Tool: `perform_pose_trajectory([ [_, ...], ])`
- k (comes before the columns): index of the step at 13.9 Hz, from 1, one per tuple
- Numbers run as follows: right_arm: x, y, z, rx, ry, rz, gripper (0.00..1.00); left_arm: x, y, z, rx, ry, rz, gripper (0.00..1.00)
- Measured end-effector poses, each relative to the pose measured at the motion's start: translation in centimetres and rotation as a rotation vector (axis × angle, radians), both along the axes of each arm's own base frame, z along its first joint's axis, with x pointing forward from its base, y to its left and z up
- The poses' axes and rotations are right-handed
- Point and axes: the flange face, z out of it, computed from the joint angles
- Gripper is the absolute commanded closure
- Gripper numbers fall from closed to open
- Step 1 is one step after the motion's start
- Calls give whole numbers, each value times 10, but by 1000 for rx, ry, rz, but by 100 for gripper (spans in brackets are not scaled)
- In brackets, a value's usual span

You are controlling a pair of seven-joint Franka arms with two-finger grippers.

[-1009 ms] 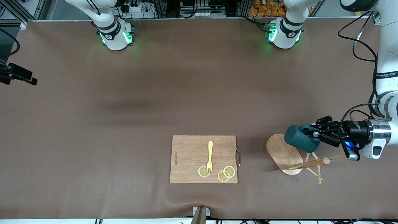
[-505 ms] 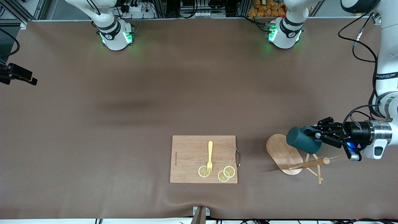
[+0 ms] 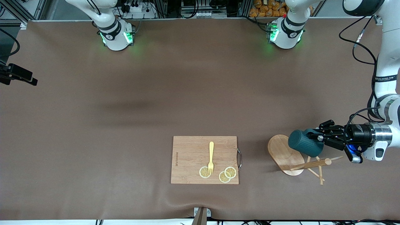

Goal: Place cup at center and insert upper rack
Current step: 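Lower the mug onto the stand peg with the left gripper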

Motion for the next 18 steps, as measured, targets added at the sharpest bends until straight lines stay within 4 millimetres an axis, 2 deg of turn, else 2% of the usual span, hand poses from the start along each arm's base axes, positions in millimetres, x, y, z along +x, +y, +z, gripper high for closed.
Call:
perform_pose_trajectory([
  [18, 0, 0, 0, 0, 0, 0, 0, 1, 16, -23, -45, -22, 34, 100],
])
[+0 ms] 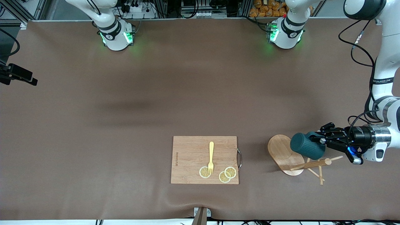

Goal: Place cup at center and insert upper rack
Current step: 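Lower the mug onto the stand peg with the left gripper, then open the left gripper to release the mug handle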

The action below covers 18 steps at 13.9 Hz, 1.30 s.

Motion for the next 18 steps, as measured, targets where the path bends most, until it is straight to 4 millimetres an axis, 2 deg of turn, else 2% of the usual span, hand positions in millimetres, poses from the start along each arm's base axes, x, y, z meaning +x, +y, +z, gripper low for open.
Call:
perform_pose_trajectory([
  [10, 0, 0, 0, 0, 0, 0, 0, 2, 7, -11, -46, 10, 33, 100],
  [11, 0, 0, 0, 0, 0, 0, 0, 2, 7, -13, -47, 11, 33, 93],
  [12, 0, 0, 0, 0, 0, 0, 0, 2, 7, -14, -48, 12, 33, 74],
  [13, 0, 0, 0, 0, 0, 0, 0, 2, 7, -15, -49, 12, 33, 40],
  [14, 0, 0, 0, 0, 0, 0, 0, 2, 7, -15, -50, 10, 34, 12],
  [15, 0, 0, 0, 0, 0, 0, 0, 2, 7, -14, -57, 8, 37, 0],
  [18, 0, 0, 0, 0, 0, 0, 0, 5, 7, -10, -79, -5, 51, 0],
])
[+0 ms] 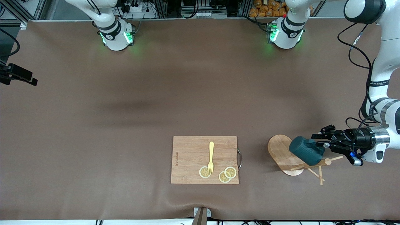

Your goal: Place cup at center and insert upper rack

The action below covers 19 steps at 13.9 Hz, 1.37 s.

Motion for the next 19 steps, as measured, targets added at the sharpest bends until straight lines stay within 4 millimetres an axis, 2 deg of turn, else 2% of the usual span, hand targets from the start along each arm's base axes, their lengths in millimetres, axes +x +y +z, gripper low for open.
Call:
perform_pose_trajectory([
  [6, 0, 0, 0, 0, 0, 0, 0, 7, -2, 17, -61, 12, 22, 0],
  [9, 0, 0, 0, 0, 0, 0, 0, 7, 2, 32, -88, 29, 13, 0],
  [12, 0, 0, 0, 0, 0, 0, 0, 6, 15, 63, -87, 31, 7, 0],
  [17, 0, 0, 1, 0, -2, -1, 0, -2, 26, 134, -47, -18, 21, 0],
  [19, 0, 0, 4, -1, -12, -1, 0, -7, 31, 155, -34, -20, 29, 0],
])
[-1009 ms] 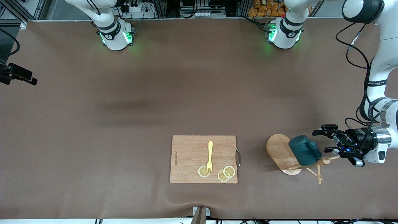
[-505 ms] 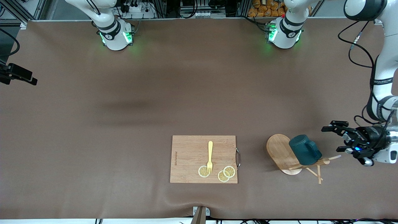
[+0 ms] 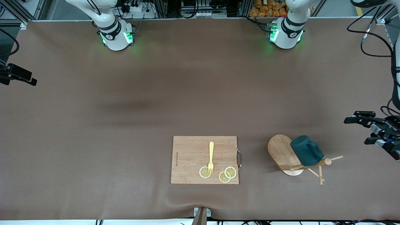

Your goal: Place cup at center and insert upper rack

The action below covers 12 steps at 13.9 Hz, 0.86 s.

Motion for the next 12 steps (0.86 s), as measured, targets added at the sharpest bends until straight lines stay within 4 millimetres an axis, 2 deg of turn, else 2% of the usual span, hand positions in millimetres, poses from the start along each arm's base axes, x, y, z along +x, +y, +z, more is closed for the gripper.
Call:
perform_pose_trajectory([
  [6, 0, 2, 5, -2, -11, 3, 0, -25, 20, 67, 71, -70, 12, 0],
  [9, 0, 1, 5, -6, -10, 3, 0, -38, 13, 96, 170, -100, -8, 0],
  [12, 0, 1, 8, -7, -17, 3, 0, -49, 4, 110, 293, -110, -41, 0],
])
